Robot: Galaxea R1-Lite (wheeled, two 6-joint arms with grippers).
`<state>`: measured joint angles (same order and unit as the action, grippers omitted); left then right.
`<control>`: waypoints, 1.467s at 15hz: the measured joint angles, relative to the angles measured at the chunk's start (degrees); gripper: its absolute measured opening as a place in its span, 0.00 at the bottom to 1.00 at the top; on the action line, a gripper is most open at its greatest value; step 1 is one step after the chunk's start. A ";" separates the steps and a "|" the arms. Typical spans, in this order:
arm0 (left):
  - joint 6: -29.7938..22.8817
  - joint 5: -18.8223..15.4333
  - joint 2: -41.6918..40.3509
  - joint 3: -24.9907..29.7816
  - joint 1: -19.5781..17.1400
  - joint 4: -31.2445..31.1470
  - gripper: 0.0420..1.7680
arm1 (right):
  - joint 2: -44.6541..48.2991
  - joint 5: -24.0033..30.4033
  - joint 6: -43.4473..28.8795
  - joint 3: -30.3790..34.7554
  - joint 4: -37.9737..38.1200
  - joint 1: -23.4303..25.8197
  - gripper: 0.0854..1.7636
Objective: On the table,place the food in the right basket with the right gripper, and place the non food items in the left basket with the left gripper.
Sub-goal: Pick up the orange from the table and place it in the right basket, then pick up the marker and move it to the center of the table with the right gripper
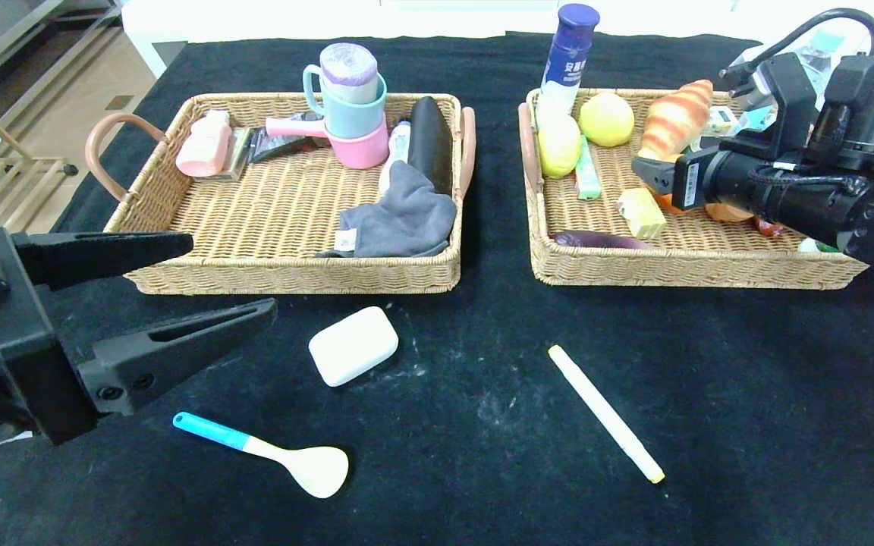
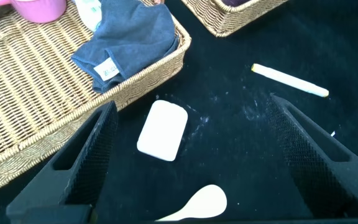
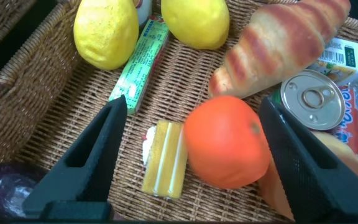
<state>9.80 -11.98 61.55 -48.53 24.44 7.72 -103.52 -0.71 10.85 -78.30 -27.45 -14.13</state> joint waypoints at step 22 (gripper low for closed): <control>0.00 0.06 -0.48 -0.17 0.00 -0.15 0.97 | 10.72 -0.15 -3.88 -4.06 31.37 -6.05 0.96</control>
<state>9.80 -11.92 61.07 -48.70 24.44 7.57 -92.81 -0.85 6.97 -82.36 3.91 -20.18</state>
